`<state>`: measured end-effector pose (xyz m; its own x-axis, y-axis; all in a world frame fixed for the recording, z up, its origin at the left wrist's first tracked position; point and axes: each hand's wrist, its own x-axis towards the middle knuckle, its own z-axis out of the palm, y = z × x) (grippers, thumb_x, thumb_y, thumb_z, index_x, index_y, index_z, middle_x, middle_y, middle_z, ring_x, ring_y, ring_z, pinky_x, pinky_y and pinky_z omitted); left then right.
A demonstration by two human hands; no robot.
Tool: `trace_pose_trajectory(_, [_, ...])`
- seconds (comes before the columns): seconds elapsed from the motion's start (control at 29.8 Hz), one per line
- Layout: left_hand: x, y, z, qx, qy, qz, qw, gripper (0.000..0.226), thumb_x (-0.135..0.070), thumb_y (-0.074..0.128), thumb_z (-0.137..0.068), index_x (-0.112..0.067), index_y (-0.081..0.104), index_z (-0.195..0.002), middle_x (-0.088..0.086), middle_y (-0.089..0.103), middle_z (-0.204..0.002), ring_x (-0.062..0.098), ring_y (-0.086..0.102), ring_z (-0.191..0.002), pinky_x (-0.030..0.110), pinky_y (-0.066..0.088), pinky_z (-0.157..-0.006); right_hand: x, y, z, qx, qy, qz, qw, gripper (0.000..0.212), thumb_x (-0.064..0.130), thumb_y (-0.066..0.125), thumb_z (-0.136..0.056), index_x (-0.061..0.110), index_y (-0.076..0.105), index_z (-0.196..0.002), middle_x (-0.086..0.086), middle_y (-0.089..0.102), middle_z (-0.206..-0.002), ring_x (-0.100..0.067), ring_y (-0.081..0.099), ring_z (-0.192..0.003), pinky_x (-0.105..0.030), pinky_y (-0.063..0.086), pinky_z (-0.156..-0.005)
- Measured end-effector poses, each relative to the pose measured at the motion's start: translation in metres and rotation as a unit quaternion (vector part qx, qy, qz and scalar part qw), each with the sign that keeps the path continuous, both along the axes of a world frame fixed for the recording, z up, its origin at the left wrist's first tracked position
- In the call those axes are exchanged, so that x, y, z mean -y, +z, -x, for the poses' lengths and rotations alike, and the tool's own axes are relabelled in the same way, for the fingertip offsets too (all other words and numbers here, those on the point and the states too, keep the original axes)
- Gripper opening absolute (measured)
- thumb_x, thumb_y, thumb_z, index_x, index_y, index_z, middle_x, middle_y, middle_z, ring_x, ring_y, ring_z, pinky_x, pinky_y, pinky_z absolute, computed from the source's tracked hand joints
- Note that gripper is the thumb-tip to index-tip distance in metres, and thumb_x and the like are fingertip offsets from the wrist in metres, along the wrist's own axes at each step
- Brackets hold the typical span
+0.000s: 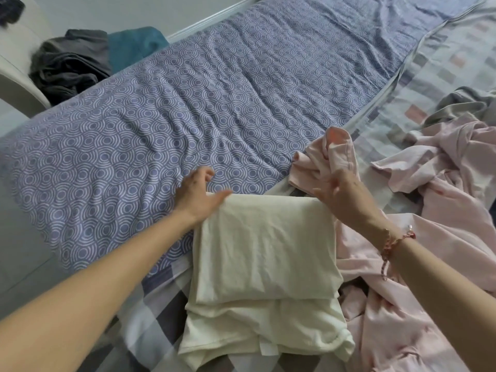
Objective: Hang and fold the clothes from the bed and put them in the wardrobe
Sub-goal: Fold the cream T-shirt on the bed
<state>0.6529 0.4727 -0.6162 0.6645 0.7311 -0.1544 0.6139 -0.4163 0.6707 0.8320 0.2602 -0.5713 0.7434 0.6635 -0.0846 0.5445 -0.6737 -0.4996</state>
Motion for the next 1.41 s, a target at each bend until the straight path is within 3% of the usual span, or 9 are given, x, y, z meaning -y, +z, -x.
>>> trace_pose_trajectory(0.13, [0.008,0.021,-0.007,-0.189,-0.255,0.009,0.948,0.101,-0.058,0.078,-0.051,-0.026,0.036,-0.138,0.001,0.054,-0.132,0.021,0.047,-0.124,0.037,0.029,-0.108,-0.030,0.007,0.014,-0.109,0.163,0.229,0.953,0.096,0.046,0.082,-0.061,0.017,0.031,-0.138,-0.006,0.049,-0.129,-0.028,0.042,-0.124,-0.033,0.032,-0.103])
trace_pose_trajectory(0.24, [0.016,0.036,-0.007,-0.230,-0.275,-0.114,0.927,0.050,-0.033,0.071,-0.075,-0.022,0.052,-0.121,0.003,0.060,-0.122,0.024,0.053,-0.116,0.031,0.036,-0.091,-0.041,0.016,0.026,-0.001,0.224,0.319,0.921,0.068,0.046,0.079,-0.064,0.017,0.051,-0.119,-0.003,0.057,-0.119,-0.025,0.053,-0.111,-0.028,0.039,-0.085])
trace_pose_trajectory(0.47, [0.075,0.039,0.112,0.156,-0.361,-0.327,0.859,0.004,-0.015,0.040,-0.090,-0.015,0.044,-0.090,0.000,0.044,-0.080,0.016,0.044,-0.066,0.026,0.034,-0.060,0.063,0.014,0.116,0.313,0.299,-0.060,0.899,0.008,0.008,0.046,-0.081,0.009,0.046,-0.089,-0.009,0.043,-0.076,-0.026,0.039,-0.064,-0.035,0.031,-0.059])
trace_pose_trajectory(0.64, [0.125,-0.016,0.170,-0.006,-0.530,-0.334,0.779,0.022,-0.039,0.062,-0.071,-0.027,0.044,-0.074,-0.012,0.051,-0.057,0.002,0.049,-0.042,0.019,0.035,-0.039,0.136,-0.044,0.179,0.287,0.351,0.018,0.891,0.016,0.012,0.034,-0.090,0.019,0.046,-0.082,-0.003,0.036,-0.078,-0.014,0.048,-0.049,-0.030,0.030,-0.056])
trace_pose_trajectory(0.74, [0.132,0.012,0.154,0.090,-0.393,-0.183,0.896,0.029,-0.044,0.054,-0.087,-0.024,0.055,-0.066,-0.012,0.053,-0.059,0.001,0.050,-0.053,0.016,0.038,-0.049,0.118,-0.024,0.188,0.193,0.242,-0.080,0.947,0.017,0.033,0.050,-0.070,0.022,0.052,-0.058,0.003,0.043,-0.066,-0.009,0.048,-0.047,-0.025,0.033,-0.054])
trace_pose_trajectory(0.84, [0.137,0.035,0.114,0.158,-0.165,-0.167,0.959,0.025,-0.028,0.044,-0.092,-0.015,0.064,-0.087,-0.005,0.063,-0.083,0.008,0.053,-0.080,0.023,0.039,-0.076,0.082,-0.005,0.184,0.151,0.120,-0.118,0.974,0.021,0.023,0.049,-0.083,0.014,0.068,-0.087,-0.002,0.065,-0.086,-0.017,0.053,-0.082,-0.027,0.041,-0.074])
trace_pose_trajectory(1.04, [0.127,-0.024,0.126,-0.111,-0.193,-0.169,0.960,0.056,-0.044,0.012,-0.100,-0.012,0.055,-0.119,0.010,0.056,-0.127,0.023,0.046,-0.117,0.038,0.025,-0.104,0.080,-0.052,0.164,0.057,0.078,0.136,0.986,0.058,0.047,0.013,-0.100,0.019,0.057,-0.127,-0.009,0.054,-0.135,-0.026,0.048,-0.125,-0.033,0.012,-0.111])
trace_pose_trajectory(1.21, [0.124,-0.032,0.144,-0.075,-0.140,-0.160,0.974,0.047,-0.059,0.020,-0.094,-0.020,0.047,-0.094,0.002,0.046,-0.099,0.020,0.043,-0.089,0.032,0.031,-0.078,0.087,-0.057,0.168,0.072,0.068,0.108,0.989,0.053,0.039,0.020,-0.101,0.011,0.062,-0.117,-0.014,0.056,-0.130,-0.028,0.043,-0.126,-0.038,0.015,-0.111])
trace_pose_trajectory(1.41, [0.109,-0.001,0.130,0.005,0.063,0.298,0.952,0.063,-0.052,0.081,-0.036,-0.009,0.056,-0.075,-0.004,0.060,-0.066,0.010,0.054,-0.060,0.016,0.042,-0.052,0.090,-0.036,0.140,0.137,0.257,0.091,0.953,0.064,0.067,0.040,-0.074,0.020,0.061,-0.114,0.010,0.067,-0.101,-0.012,0.064,-0.100,-0.028,0.028,-0.096])
